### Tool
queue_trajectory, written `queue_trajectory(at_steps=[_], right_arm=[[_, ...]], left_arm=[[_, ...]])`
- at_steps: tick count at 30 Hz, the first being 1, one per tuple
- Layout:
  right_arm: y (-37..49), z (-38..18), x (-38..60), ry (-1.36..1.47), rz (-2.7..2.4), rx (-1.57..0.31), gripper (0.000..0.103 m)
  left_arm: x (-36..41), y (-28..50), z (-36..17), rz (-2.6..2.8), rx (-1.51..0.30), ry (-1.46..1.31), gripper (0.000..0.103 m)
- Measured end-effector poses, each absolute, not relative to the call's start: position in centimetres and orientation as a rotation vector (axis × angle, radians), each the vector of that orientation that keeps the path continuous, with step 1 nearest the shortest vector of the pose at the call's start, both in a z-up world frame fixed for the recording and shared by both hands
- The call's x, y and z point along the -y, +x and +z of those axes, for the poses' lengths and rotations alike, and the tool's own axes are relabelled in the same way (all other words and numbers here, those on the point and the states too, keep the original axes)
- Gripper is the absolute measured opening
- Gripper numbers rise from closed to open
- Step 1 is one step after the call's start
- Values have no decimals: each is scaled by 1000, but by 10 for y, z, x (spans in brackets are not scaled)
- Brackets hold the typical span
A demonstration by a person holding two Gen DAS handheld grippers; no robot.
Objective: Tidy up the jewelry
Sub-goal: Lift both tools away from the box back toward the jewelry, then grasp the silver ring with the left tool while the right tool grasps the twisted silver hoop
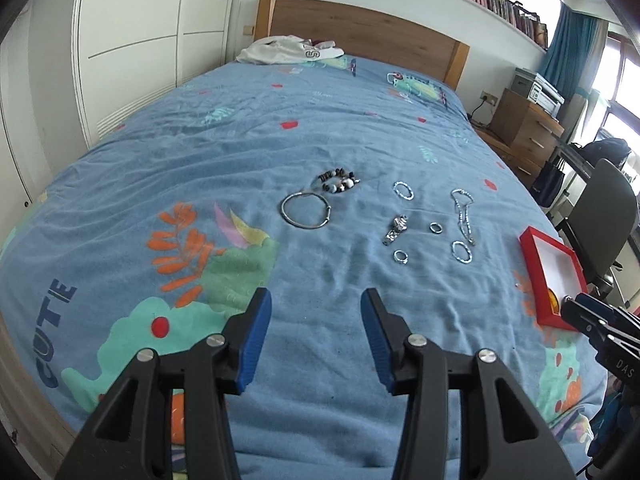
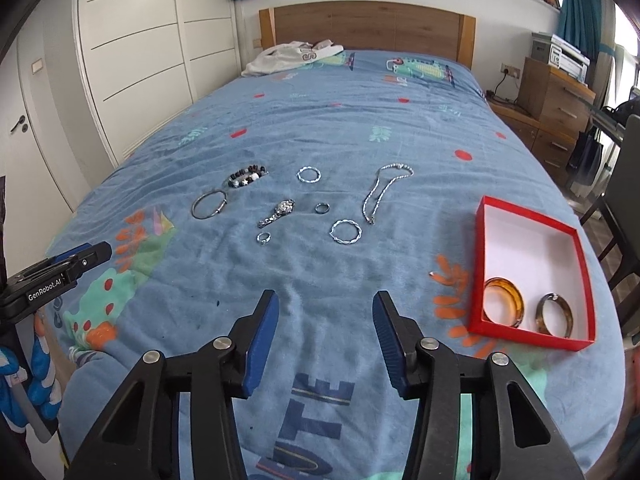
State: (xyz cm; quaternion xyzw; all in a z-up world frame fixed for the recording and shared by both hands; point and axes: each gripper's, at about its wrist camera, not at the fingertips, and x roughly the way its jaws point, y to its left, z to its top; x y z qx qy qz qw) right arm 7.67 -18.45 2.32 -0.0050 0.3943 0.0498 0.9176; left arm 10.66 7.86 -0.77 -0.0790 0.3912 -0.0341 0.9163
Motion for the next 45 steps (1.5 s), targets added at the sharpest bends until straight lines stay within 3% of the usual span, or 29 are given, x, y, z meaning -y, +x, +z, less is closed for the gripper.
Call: queue_trajectory(at_steps=[21,36,41,45], right_arm=[[221,-69,207,62,149,-896,48],[255,-97,202,81,142,-891,53],[254,-99,201,66,138,-880,44],[250,-99,199,53,149,-872,43]], left_arm=[[14,235,-94,-234,-923,-194,45],[32,256,-121,-236,-932,-143,43],[36,257,-123,-224,-917,-120,22],[36,256,-123,-232,-903,-118,16]])
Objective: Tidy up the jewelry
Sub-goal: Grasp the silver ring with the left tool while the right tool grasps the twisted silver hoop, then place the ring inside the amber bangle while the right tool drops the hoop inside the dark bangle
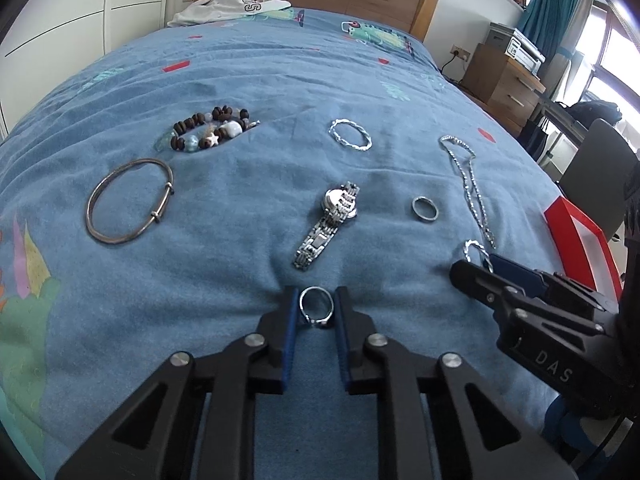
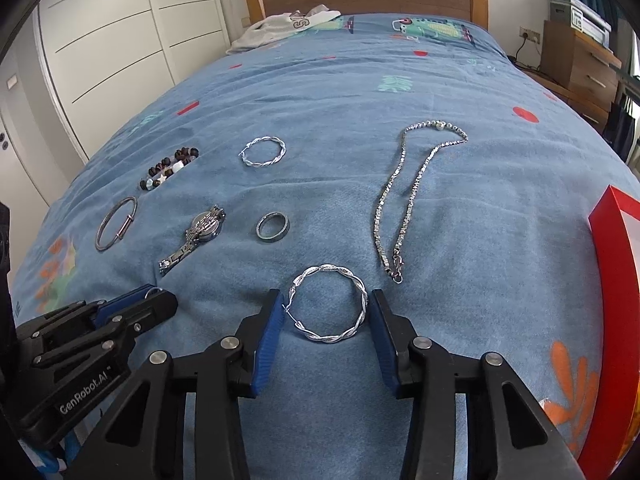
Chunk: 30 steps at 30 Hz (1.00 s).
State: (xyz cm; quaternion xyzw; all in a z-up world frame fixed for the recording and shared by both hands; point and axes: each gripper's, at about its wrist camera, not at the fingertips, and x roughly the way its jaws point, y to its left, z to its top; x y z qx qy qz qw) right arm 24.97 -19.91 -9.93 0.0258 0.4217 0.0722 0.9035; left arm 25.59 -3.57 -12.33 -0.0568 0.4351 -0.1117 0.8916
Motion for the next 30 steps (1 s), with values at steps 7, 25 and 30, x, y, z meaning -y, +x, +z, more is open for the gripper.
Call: queue_trajectory(at_steps=[7,25,30], right_arm=[[237,-91,201,58,174,-852,42],[165,-26,279,58,65,-754,42],[139,-25,337,60,-36,-772,42]], left_arm=[[36,250,-118,-256,-878,-106,16],[80,218,-72,-361,-825,-54,16],[135,208,-56,-476,-813,-34,16]])
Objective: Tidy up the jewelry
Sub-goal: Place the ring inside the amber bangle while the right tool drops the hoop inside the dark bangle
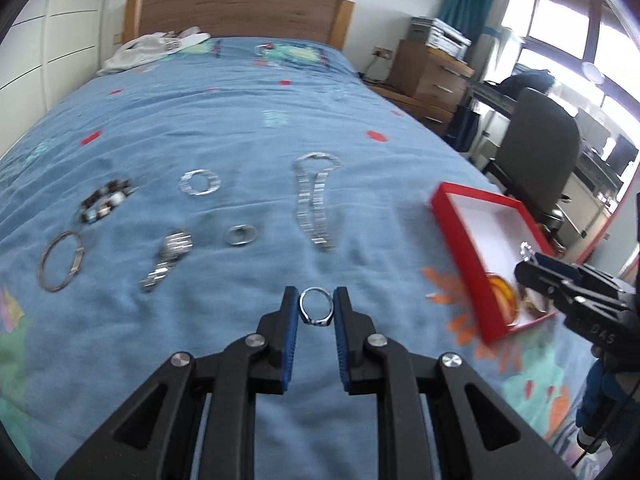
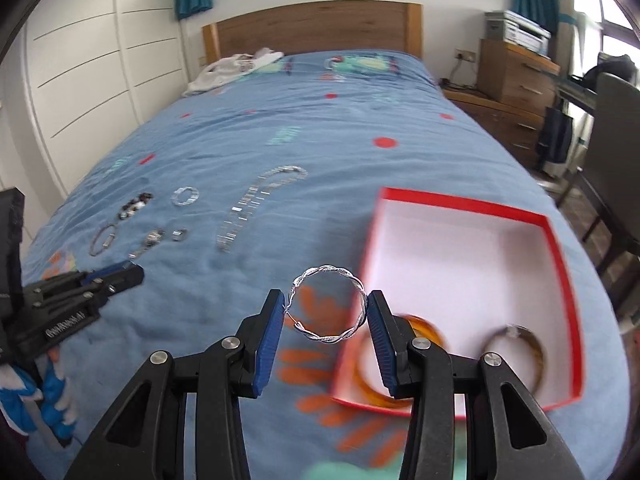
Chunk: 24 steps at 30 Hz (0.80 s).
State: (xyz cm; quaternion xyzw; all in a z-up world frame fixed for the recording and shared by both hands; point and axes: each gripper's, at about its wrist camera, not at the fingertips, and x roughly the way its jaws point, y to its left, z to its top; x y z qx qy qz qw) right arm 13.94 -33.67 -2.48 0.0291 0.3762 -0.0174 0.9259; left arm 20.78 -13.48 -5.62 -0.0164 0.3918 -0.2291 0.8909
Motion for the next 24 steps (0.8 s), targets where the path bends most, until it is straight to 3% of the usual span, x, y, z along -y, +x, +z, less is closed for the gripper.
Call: queue_trajectory(at_steps=[12,24], right_arm=[[115,-49,442,94,-163,-861,42],[122,-68,469,76,-97,-931,43]], left_arm=[[294,174,-46,-744,-801,109,16],[355,175,-79,-700,-896,204,16]])
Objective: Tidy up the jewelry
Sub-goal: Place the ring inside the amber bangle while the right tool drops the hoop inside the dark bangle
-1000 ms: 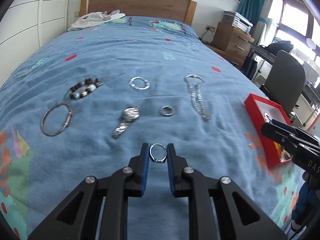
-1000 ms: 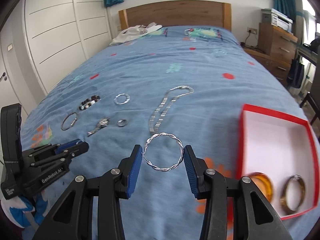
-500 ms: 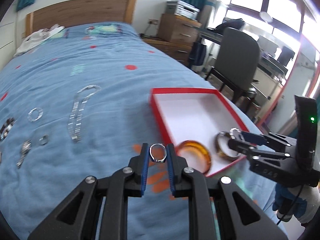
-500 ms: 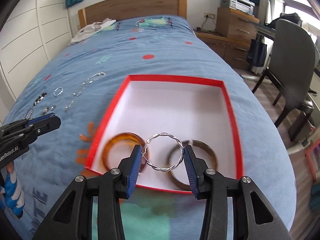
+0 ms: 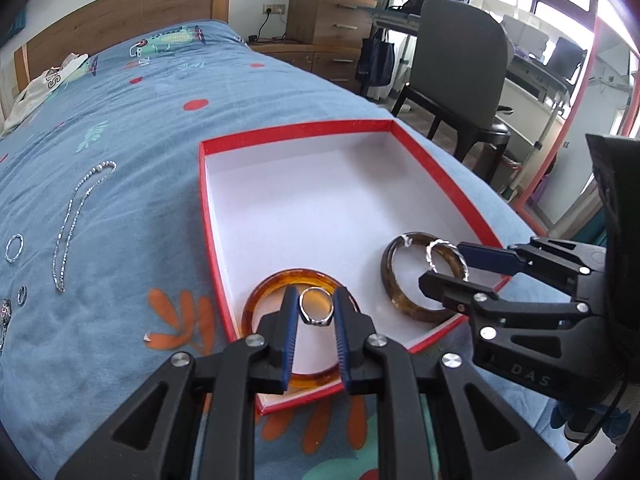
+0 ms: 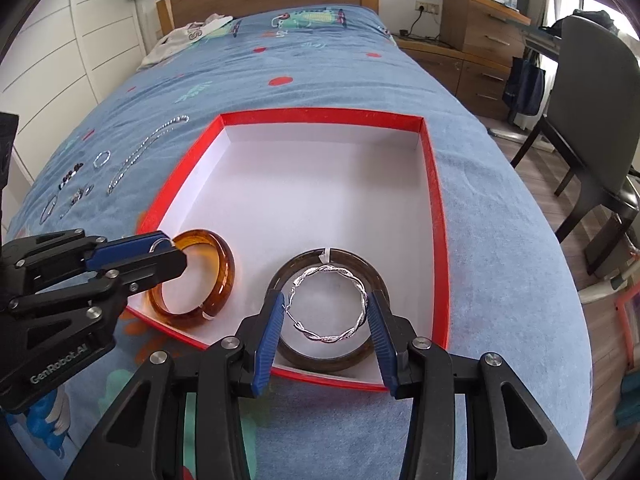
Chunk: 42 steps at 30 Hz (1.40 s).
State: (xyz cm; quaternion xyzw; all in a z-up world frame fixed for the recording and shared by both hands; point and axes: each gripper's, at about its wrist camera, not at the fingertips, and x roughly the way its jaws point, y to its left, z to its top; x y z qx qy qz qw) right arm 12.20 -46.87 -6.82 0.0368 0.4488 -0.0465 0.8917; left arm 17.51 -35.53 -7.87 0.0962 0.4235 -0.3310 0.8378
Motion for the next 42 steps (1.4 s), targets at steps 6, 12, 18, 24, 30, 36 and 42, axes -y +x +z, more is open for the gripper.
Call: queue_trajectory(at_steps=[6,12,18,24,30,36,42], right_arm=[[123,-74,473,39,-85,-951,43],[125,-75,471,-25,-60,-969,43],[125,-77,467,-96,-34,-987,43],[125,-78,466,-127,-24,-993,44],[123,-78,465,-124,-22,-990,44],[122,-77,469,-99,-20,-1003,45],[119,-75,469,-82,-34,-996,45]], left_arm=[[362,179,-93,-665,-933,217,16],[365,178,-102,-654,-945,230,16],[368,175,-105,-654,-945,238,16],[369,172,-107,-649,-938,241,17],[369,170,-108,-647,-933,254,17],[371,170,-108,-644,-940,261,18],[369,169,-103,-644,-935,258,25]])
